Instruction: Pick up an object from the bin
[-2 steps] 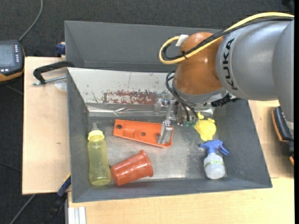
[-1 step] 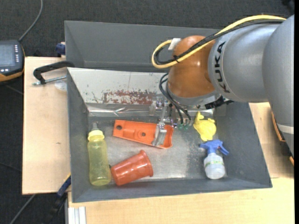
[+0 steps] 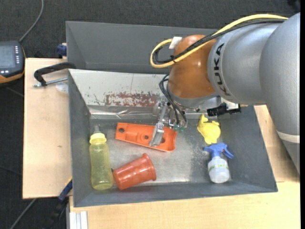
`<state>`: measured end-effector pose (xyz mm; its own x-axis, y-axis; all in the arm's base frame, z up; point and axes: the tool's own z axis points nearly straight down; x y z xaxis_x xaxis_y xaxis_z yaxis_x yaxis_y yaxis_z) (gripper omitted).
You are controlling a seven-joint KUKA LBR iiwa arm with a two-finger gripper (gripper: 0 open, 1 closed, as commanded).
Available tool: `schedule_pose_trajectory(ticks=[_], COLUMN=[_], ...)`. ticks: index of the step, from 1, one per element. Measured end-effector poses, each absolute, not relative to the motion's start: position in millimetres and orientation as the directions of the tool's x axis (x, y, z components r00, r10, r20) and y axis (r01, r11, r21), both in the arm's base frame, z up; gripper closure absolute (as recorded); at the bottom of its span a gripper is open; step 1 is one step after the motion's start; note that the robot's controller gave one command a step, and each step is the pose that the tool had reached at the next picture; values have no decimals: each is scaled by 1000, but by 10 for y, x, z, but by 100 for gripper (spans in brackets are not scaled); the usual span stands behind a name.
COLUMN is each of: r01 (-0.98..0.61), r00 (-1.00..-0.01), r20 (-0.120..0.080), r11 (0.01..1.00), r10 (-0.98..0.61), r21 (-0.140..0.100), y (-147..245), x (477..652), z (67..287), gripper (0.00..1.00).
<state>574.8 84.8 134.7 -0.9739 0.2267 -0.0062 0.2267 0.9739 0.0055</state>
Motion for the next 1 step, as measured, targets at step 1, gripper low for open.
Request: schedule_pose_trajectory(ticks=[1], r01=[172], r00=[-985], r20=[-6], r11=[985], r10=[172], r21=[5], y=[892], x=[5731], z=[831], gripper=[0])
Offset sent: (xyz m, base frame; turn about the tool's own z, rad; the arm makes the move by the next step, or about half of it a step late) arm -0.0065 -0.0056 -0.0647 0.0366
